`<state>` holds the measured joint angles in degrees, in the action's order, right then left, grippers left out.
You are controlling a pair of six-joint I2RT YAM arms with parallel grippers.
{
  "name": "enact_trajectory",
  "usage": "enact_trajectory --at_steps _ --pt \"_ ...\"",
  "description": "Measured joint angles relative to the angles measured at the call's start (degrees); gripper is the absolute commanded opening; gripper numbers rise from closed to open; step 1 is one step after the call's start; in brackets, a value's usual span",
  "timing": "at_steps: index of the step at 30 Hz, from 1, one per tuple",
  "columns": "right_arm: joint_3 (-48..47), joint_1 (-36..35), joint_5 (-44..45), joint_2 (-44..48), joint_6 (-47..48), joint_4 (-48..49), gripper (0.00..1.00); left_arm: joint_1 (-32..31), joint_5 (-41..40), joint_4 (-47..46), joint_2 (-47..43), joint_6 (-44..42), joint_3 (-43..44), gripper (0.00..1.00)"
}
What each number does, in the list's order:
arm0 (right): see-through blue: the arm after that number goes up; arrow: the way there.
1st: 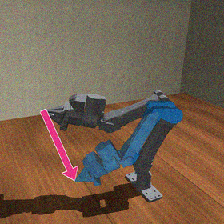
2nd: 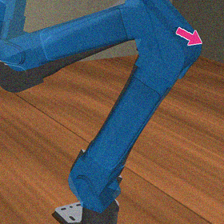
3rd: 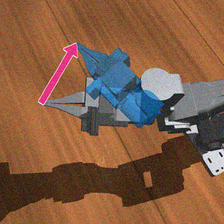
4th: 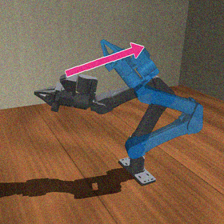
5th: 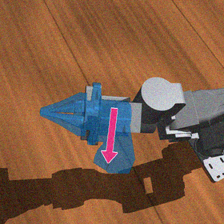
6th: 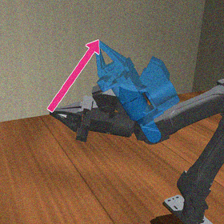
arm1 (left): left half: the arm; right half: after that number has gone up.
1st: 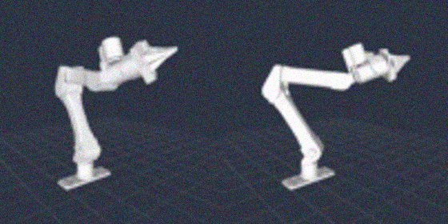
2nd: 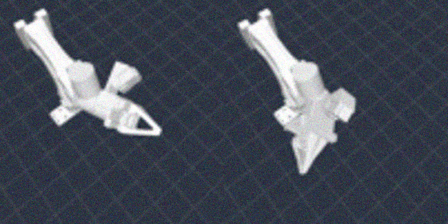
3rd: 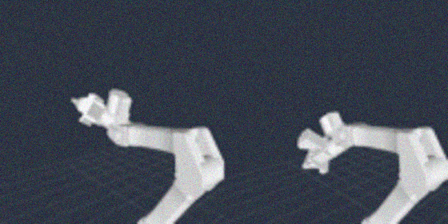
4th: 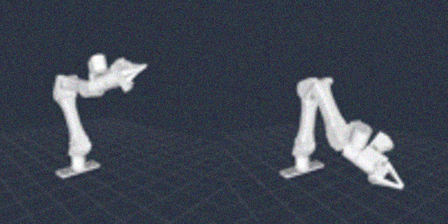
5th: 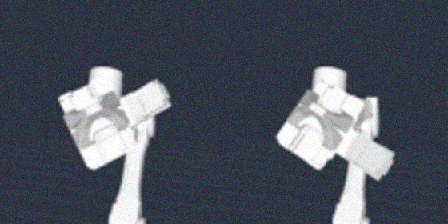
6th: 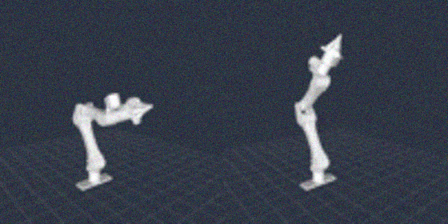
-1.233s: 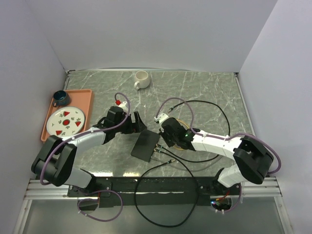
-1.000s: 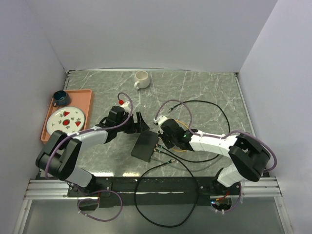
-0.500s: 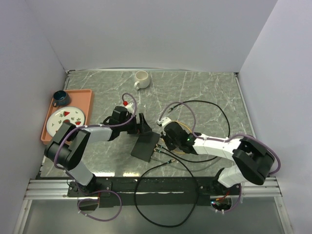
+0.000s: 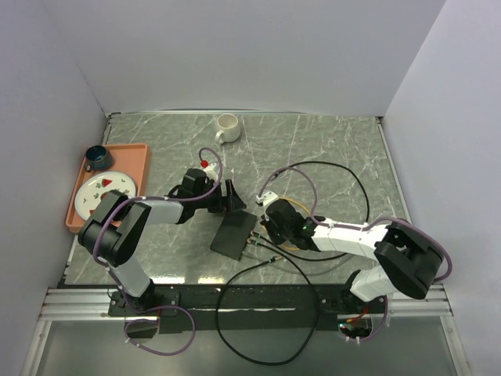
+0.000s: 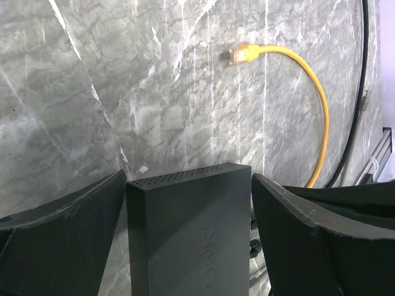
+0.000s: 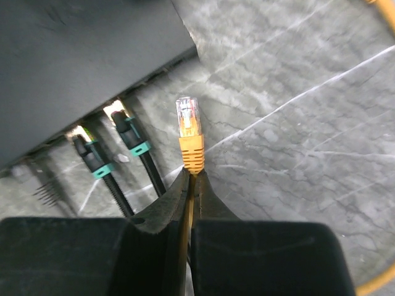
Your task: Insert the plug into the switch port
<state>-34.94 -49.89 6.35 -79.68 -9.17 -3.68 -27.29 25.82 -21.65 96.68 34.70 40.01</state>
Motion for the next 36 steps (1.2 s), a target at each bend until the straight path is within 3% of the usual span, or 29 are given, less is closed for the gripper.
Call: enact_trajectory --at_steps 9,36 --pt "-2.3 -0.3 0.0 -4.2 0.3 -0.5 0.00 0.2 1.6 0.0 1.2 -0.2 0.9 0.81" --pt "-2.0 -3.0 -0.9 -2.2 2.2 0.3 0.00 0.2 3.5 -0.7 2.4 -0.1 1.6 0.78"
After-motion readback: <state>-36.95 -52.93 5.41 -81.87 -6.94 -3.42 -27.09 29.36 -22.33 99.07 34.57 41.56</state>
